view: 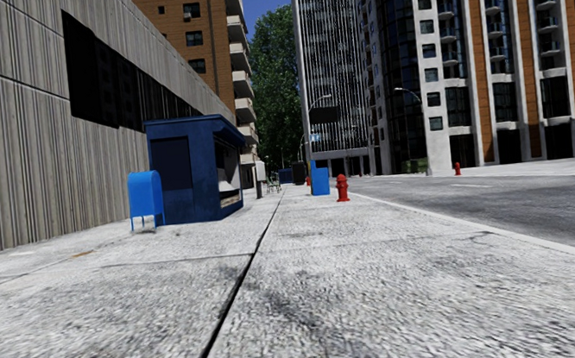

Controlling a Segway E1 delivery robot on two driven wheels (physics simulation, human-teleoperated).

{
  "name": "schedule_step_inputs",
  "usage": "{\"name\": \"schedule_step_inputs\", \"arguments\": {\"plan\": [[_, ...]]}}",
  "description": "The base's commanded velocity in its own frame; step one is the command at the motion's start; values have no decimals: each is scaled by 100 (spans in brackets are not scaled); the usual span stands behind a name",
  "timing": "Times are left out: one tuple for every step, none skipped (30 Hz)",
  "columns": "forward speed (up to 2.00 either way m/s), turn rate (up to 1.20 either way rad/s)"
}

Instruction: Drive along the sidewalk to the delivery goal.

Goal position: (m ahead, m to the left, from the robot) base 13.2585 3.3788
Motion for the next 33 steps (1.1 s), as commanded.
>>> {"name": "schedule_step_inputs", "arguments": {"plan": [[200,0],[200,0],[200,0],[200,0],[200,0],[200,0],[200,0],[200,0],[200,0],[200,0],[200,0],[200,0],[200,0],[200,0],[200,0],[200,0],[200,0],[200,0],[200,0],[200,0],[200,0],[200,0],[200,0],[200,0],[200,5],[200,57],[200,97],[200,97],[200,107],[200,108],[200,109],[200,109],[200,109]]}}
